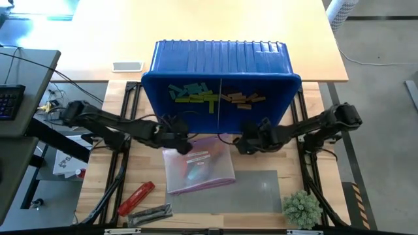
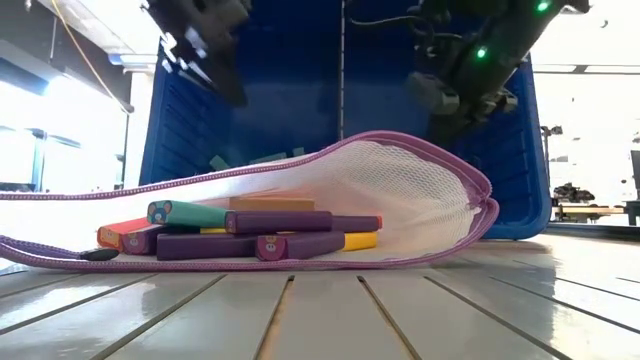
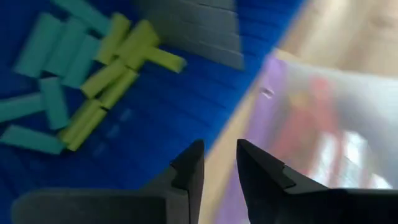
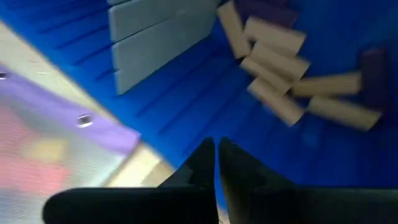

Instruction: Sort blocks

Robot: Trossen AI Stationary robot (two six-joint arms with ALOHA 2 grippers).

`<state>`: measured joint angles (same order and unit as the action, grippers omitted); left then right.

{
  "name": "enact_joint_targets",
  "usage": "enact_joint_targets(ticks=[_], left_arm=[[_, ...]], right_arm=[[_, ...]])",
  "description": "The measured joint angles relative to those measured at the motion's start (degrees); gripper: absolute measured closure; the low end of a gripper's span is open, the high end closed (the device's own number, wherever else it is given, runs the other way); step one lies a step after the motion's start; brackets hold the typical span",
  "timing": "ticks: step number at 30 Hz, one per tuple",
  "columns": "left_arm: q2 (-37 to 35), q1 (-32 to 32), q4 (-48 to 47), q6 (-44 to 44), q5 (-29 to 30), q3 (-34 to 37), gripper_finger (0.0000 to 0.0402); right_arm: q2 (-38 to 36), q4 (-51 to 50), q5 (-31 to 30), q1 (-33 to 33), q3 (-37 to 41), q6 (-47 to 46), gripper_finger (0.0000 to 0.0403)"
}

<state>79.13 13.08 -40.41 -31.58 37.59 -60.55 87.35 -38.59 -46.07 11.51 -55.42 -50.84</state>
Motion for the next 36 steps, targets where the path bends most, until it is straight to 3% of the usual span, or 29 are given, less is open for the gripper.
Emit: enact_joint_targets(ticks=[5,9,16,22,26,36], left_arm=[[5.25,-2.47,2.07,-7.4,11.14,0.0,0.0358],[9.37,-5.66,6.35,-8.43,14.47,0.0,0.0392],[13.18,-10.35,10.31,-9.18,20.6,0.0,0.0399],[12.35,-13.73,10.86,-8.23,21.66,0.0,0.0401],[12.02,-14.34,11.87,-8.25,21.43,0.0,0.0401],[4.18,-5.94,14.63,-0.53,20.96,0.0,0.0401]], right_arm=[[-0.02,2.04,-1.57,-3.58,0.0,12.11,0.0389],[-0.02,6.68,-1.5,-4.89,0.0,17.79,0.04],[-0.02,8.26,-6.07,-5.13,0.0,11.8,0.0402],[0.09,9.15,-6.82,-7.12,0.0,7.53,0.0403],[0.07,14.12,-8.08,-7.12,0.0,11.3,0.0403],[-0.04,21.78,-7.39,3.25,-0.6,16.21,0.0387]])
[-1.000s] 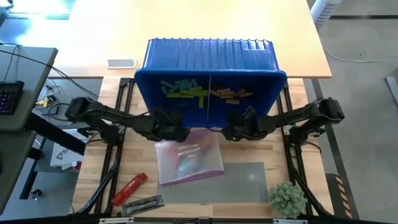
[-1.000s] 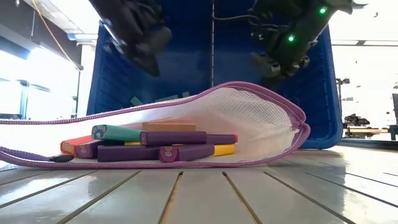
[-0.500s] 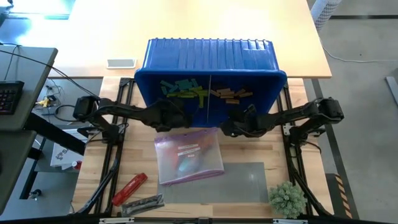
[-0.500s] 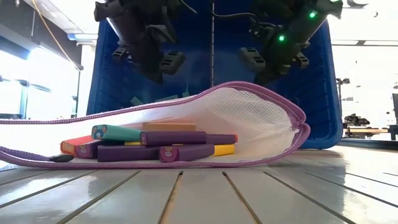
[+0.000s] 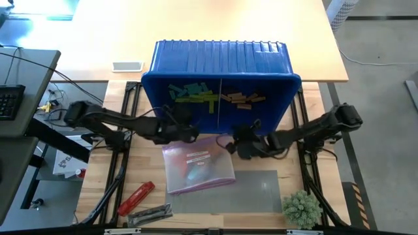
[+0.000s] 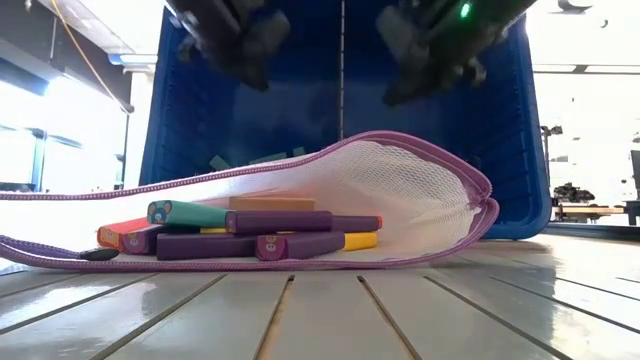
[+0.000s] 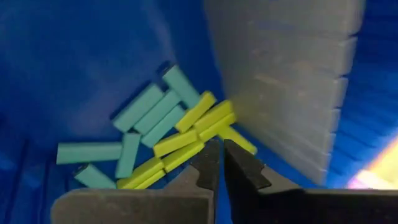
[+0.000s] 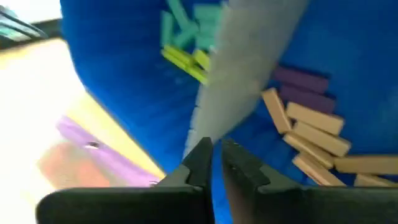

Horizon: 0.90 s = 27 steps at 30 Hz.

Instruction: Sort blocks

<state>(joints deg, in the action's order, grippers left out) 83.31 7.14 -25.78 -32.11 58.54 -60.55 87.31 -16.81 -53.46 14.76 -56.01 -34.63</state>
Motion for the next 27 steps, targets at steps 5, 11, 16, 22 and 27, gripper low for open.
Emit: enact_joint_targets(ticks=[5,11,16,22,27], left_arm=[[-5.96,4.94,-0.01,4.29,-1.95,0.0,0.0401],[-10.47,8.89,-0.2,5.38,-2.73,0.0,0.0401],[-11.32,9.82,-1.62,5.37,-3.23,-0.02,0.0402],[-11.26,9.34,-2.8,5.25,-4.78,-0.02,0.0401],[-11.37,9.33,-3.2,5.24,-7.95,-0.83,0.0401]], right_arm=[[-0.22,1.14,-6.48,5.5,-2.29,0.23,0.0341],[-0.2,6.42,-7.51,5.71,-2.42,5.78,0.0276],[3.6,24.25,-3.45,1.46,-2.53,21.29,0.0251],[9.57,34.94,-16.53,-4.24,-3.76,22.85,0.0249],[11.48,35.1,-14.59,-7.98,-6.99,23.83,0.0249]])
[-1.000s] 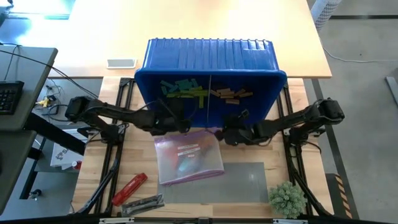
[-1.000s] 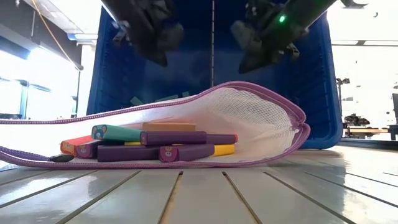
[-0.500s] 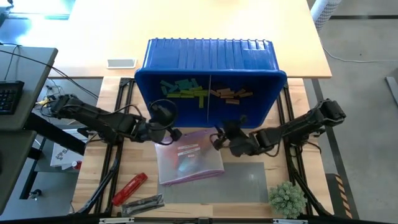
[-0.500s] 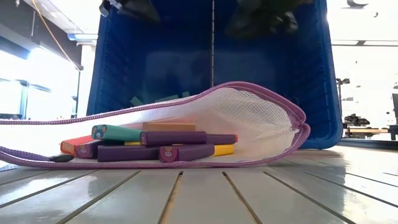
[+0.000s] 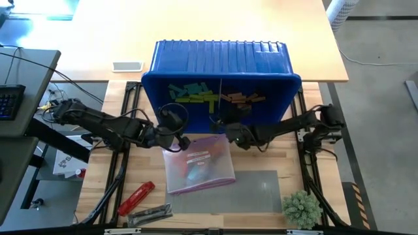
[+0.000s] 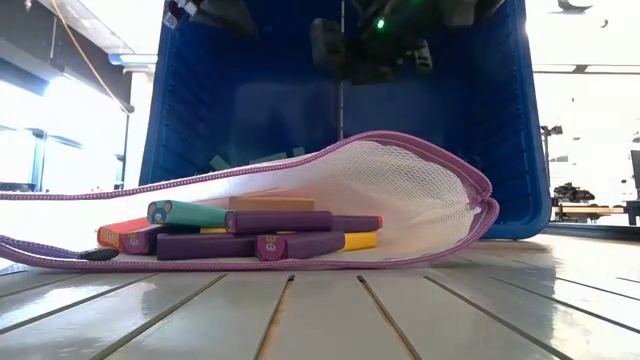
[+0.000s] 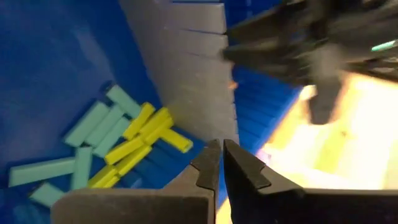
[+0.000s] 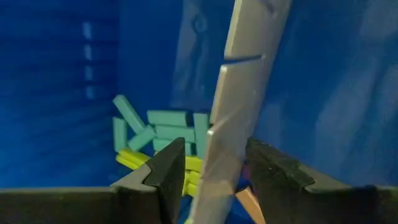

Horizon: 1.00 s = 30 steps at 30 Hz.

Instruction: Sort blocks

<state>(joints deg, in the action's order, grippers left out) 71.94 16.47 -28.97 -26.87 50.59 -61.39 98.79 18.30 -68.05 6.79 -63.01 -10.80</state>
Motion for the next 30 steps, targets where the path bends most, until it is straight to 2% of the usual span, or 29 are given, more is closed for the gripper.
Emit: enact_joint_targets(ticks=[4,10,12,15,17,23,28,30], left_arm=[[-0.07,-0.54,0.1,0.99,-3.18,-3.0,0.0401],[-0.41,-3.0,-1.53,7.67,-5.96,-8.97,0.0401],[-0.61,-3.93,-1.56,9.93,-6.1,-10.97,0.0401],[-0.61,-5.38,-1.46,12.6,-6.4,-14.64,0.0401],[-0.66,-6.58,-0.91,15.02,-7.36,-16.74,0.0401],[-0.64,-8.42,-0.87,22.96,-8.32,-21.4,0.0397],[-0.64,-10.33,-0.74,26.73,-12.99,-25.34,0.036],[-0.64,-10.64,-0.75,29.85,-12.92,-26.61,0.0339]], right_arm=[[0.75,-0.27,1.82,-2.76,-0.63,0.16,0.0249],[0.69,-0.56,6.14,-6.18,-0.7,-2.78,0.0261],[0.67,-1.15,6.51,-6.72,-0.71,-3.24,0.0288],[0.62,-1.37,7.82,-6.73,-0.74,-3.32,0.036],[0.56,-1.35,9.77,-6.42,-0.74,-3.36,0.039],[0.22,-5.09,7.79,-3.13,-0.83,-7.14,0.0399],[0.17,-5.74,7.24,-1.01,-0.83,-7.21,0.04],[0.17,-5.91,7.25,-0.77,-0.83,-7.22,0.04]])
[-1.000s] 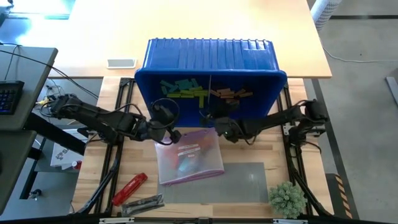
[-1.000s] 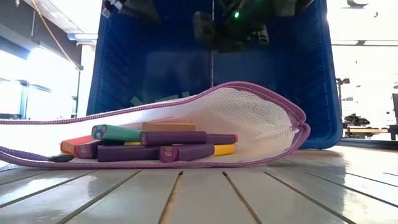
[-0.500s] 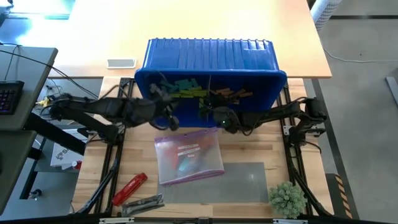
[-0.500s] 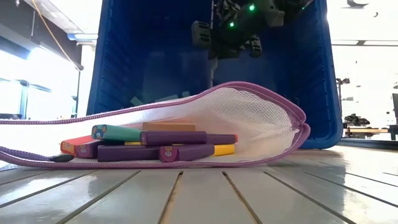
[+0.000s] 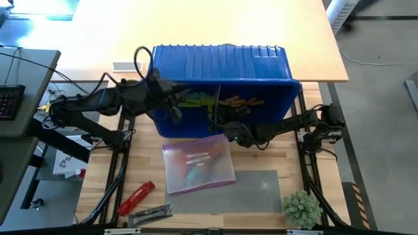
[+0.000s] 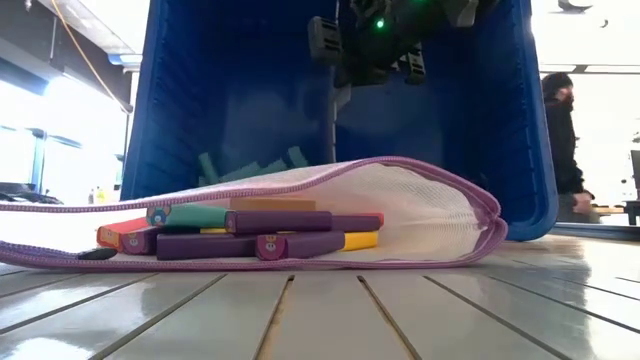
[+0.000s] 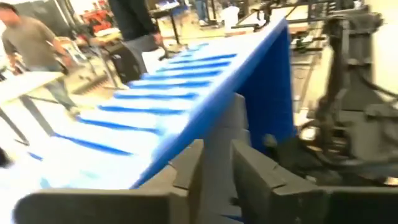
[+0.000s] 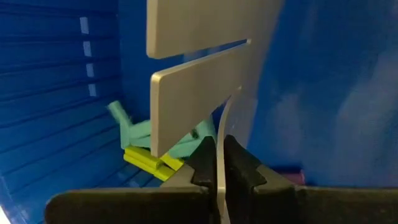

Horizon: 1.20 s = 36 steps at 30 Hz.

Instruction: Sort blocks

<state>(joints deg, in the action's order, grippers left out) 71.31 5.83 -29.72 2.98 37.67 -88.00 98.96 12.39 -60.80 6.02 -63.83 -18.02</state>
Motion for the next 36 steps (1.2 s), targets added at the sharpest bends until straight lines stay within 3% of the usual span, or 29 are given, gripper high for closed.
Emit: enact_joint_targets(ticks=[6,11,16,23,36], left_arm=[[0.0,-0.08,-1.59,8.59,-0.63,-2.71,0.0285],[1.05,-2.38,-7.85,12.15,3.24,-4.05,0.0264],[2.15,-4.95,-10.05,12.55,3.24,-4.25,0.0261],[2.95,-5.4,-9.92,12.96,3.47,-4.2,0.0261],[3.09,-5.47,-10.4,12.76,3.29,-4.09,0.0261]], right_arm=[[0.0,-0.81,0.63,-0.23,0.0,-0.14,0.0401],[-0.02,-2.91,1.25,-0.48,-0.02,-3.12,0.0402],[-0.01,-3.52,1.11,-0.34,-0.02,-3.34,0.0402],[-2.31,-4.5,3.77,3.33,0.15,3.75,0.0403],[-10.03,-20.34,0.05,11.03,0.4,-2.69,0.0403]])
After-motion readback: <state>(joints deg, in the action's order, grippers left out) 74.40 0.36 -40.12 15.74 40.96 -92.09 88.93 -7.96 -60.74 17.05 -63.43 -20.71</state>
